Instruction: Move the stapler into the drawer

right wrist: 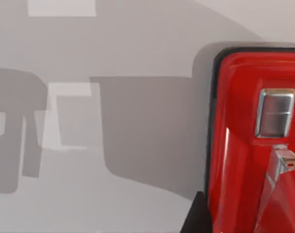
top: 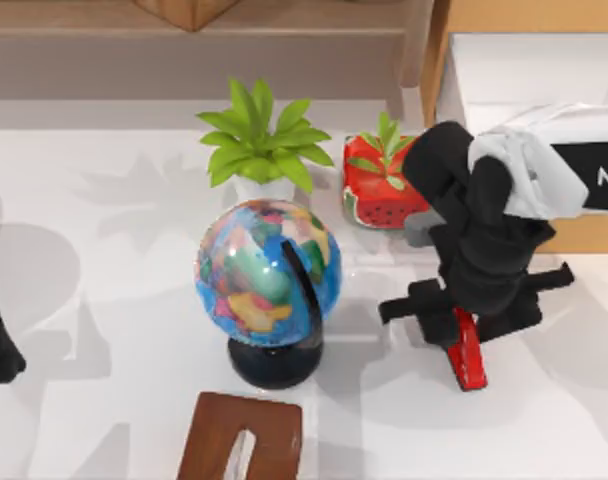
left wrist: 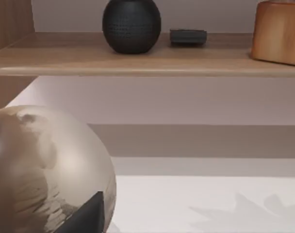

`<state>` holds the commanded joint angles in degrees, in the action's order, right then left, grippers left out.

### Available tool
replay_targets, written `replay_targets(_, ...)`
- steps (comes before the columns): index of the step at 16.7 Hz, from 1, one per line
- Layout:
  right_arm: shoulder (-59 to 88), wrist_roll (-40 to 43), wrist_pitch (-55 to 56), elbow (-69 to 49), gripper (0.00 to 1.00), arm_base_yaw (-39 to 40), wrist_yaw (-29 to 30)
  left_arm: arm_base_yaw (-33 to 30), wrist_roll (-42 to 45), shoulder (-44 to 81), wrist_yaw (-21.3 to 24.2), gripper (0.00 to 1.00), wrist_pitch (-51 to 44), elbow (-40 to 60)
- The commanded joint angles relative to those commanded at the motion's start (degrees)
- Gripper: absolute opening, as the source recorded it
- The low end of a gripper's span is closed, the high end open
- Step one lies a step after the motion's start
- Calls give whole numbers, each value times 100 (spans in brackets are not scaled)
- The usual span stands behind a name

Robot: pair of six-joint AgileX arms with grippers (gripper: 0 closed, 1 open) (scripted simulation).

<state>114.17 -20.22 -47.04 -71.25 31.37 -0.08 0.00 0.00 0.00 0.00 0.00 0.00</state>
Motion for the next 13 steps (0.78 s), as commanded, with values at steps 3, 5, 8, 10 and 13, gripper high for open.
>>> replay_targets(3,-10,-4,-1,0,0,2,2,0,0,0,0,100,0,0)
replay_targets(5,-48,-6,-89,-47,0,-1,2,0,0,0,0,100,0,0)
replay_targets(8,-203,-5,-423,-231,0,-7,1,0,0,0,0,100,0,0)
replay_targets(10,-283,2,-602,-329,0,-3,0,0,0,0,0,100,0,0)
replay_targets(13,-296,4,-629,-342,0,-2,0,0,0,0,0,100,0,0)
